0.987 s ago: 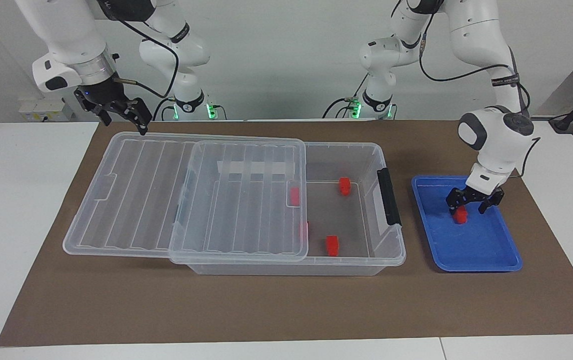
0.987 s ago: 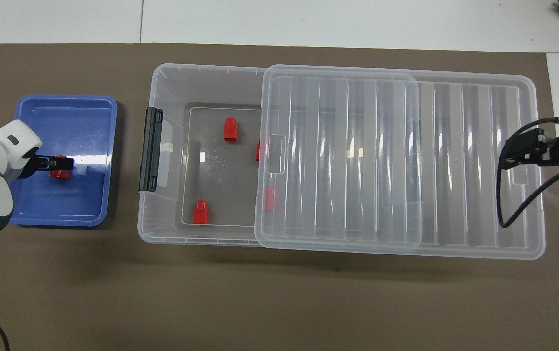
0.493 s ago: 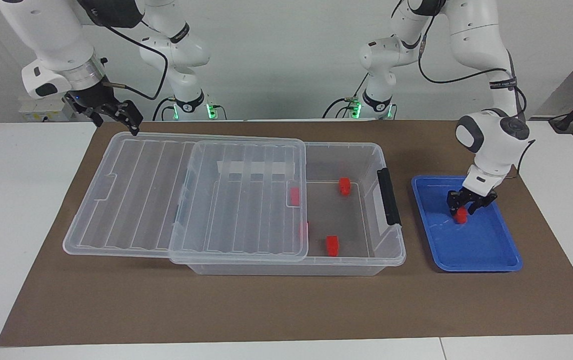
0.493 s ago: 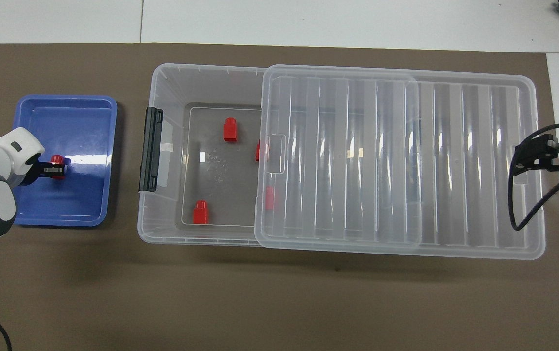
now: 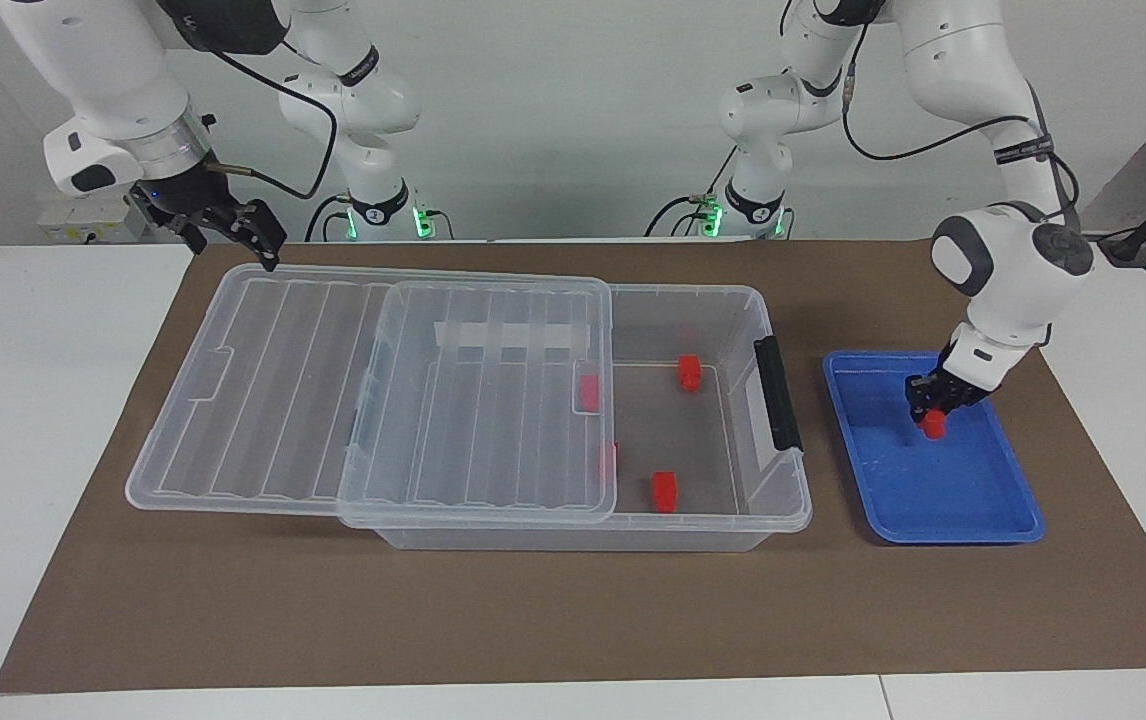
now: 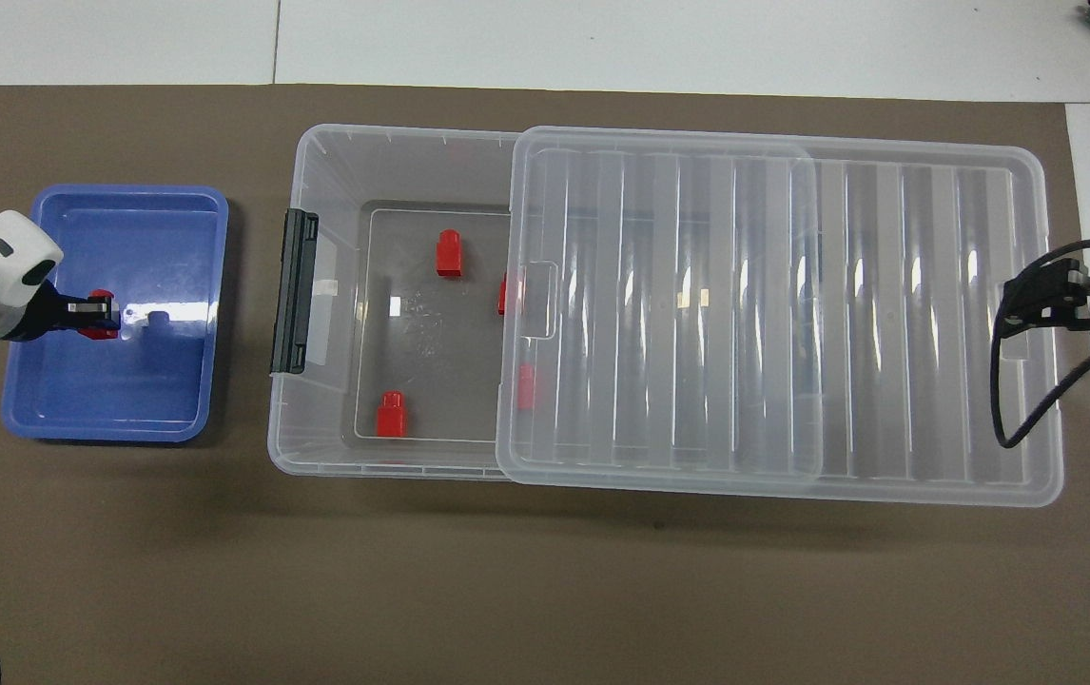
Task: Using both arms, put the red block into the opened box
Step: 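Lift the red block and carry it over the open box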
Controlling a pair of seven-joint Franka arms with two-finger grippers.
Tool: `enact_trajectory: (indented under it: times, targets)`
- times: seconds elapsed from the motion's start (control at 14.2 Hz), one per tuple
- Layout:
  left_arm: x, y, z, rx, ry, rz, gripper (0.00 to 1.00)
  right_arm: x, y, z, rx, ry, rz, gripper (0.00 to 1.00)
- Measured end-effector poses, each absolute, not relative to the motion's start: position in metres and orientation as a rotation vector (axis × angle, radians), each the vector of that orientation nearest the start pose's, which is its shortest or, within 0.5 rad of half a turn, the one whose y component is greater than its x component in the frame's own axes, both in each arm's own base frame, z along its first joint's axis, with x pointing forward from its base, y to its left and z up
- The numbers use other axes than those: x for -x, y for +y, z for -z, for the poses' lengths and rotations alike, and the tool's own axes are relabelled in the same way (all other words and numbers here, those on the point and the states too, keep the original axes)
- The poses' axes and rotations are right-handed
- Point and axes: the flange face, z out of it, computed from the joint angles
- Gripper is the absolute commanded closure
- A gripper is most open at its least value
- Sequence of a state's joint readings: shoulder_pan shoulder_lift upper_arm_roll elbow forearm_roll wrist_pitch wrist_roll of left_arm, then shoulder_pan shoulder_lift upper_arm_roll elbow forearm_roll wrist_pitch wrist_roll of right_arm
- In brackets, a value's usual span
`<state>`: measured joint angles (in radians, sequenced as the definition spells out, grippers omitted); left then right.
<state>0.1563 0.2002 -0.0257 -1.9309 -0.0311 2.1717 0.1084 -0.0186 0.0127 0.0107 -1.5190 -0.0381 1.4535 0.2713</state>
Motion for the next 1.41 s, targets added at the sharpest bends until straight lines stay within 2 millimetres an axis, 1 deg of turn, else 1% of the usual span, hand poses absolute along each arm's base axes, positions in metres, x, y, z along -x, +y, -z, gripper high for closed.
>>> enact_trajectory:
  times: [0.07, 0.21, 0.28, 0.35, 0.42, 0.56, 0.78, 0.85, 0.92, 0.99, 1.13, 1.2, 1.27, 1.34, 1.41]
  targets:
    - [-0.606, 0.065, -0.417, 3.183, -0.131, 0.048, 1.00, -0.548, -0.008, -0.633, 3.153, 0.445, -0.088, 0.00]
    - [-0.613, 0.033, -0.469, 3.218, -0.329, 0.026, 1.00, -0.549, -0.004, -0.634, 3.152, 0.432, -0.076, 0.00]
    - [-0.615, 0.014, -0.490, 3.231, -0.459, 0.018, 1.00, -0.549, -0.002, -0.634, 3.154, 0.420, -0.075, 0.00]
    - [-0.617, -0.006, -0.508, 3.237, -0.600, 0.017, 1.00, -0.549, 0.000, -0.634, 3.157, 0.390, -0.075, 0.00]
    - [-0.619, -0.027, -0.520, 3.230, -0.741, 0.024, 1.00, -0.549, 0.001, -0.634, 3.162, 0.343, -0.075, 0.00]
    - [-0.618, -0.068, -0.533, 3.194, -0.968, 0.016, 1.00, -0.549, 0.002, -0.634, 3.166, 0.290, -0.076, 0.00]
    - [-0.610, -0.130, -0.549, 3.161, -1.155, 0.031, 1.00, -0.552, 0.000, -0.634, 3.165, 0.287, -0.049, 0.00]
    - [-0.605, -0.153, -0.552, 3.168, -1.174, 0.052, 1.00, -0.554, -0.001, -0.633, 3.164, 0.290, -0.023, 0.00]
    - [-0.599, -0.177, -0.550, 3.187, -1.160, 0.074, 1.00, -0.557, -0.002, -0.631, 3.162, 0.292, 0.004, 0.00]
    - [-0.590, -0.201, -0.542, 3.206, -1.119, 0.087, 1.00, -0.558, -0.003, -0.629, 3.161, 0.293, 0.015, 0.00]
    - [-0.567, -0.249, -0.511, 3.207, -0.957, 0.108, 1.00, -0.558, -0.003, -0.627, 3.161, 0.293, 0.014, 0.00]
    - [-0.557, -0.265, -0.496, 3.195, -0.883, 0.120, 1.00, -0.558, -0.002, -0.627, 3.161, 0.293, 0.014, 0.00]
    - [-0.550, -0.273, -0.483, 3.185, -0.833, 0.136, 1.00, -0.559, -0.002, -0.627, 3.161, 0.293, 0.015, 0.00]
    - [-0.548, -0.273, -0.471, 3.177, -0.798, 0.152, 1.00, -0.559, -0.003, -0.627, 3.161, 0.293, 0.015, 0.05]
    - [-0.547, -0.270, -0.459, 3.173, -0.774, 0.158, 1.00, -0.559, -0.003, -0.626, 3.161, 0.293, 0.015, 0.27]
